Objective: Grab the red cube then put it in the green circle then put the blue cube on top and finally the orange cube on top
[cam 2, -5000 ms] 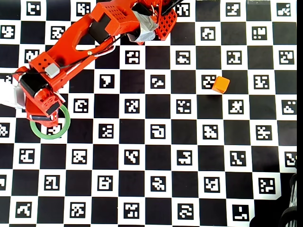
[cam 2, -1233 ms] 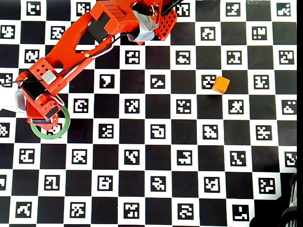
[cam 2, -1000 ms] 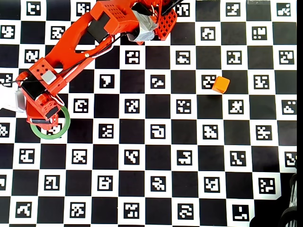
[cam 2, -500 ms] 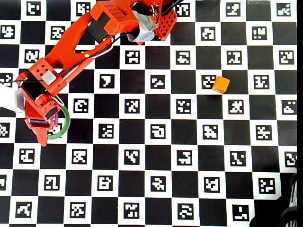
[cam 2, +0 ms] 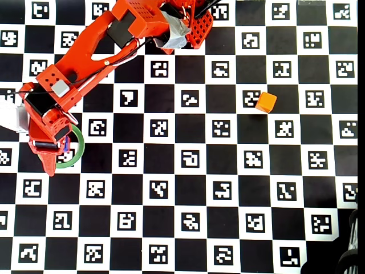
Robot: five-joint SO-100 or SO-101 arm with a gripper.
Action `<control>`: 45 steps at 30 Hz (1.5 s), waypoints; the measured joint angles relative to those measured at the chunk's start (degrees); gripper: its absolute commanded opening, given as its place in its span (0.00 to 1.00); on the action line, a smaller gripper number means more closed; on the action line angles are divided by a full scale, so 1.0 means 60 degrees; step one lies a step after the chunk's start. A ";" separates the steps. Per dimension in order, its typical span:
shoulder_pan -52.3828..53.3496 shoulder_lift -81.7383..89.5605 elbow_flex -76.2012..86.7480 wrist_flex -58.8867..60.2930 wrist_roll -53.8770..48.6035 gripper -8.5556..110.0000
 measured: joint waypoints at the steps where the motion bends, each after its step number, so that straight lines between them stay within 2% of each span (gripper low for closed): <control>1: 0.0000 0.0000 0.0000 0.0044 -0.0059 0.46; 16: 0.0000 0.2051 0.0073 0.1392 0.0117 0.45; 30: -0.1055 0.4585 0.1831 0.2593 0.2739 0.45; 45: -0.3047 0.7178 0.4424 0.2637 0.5903 0.44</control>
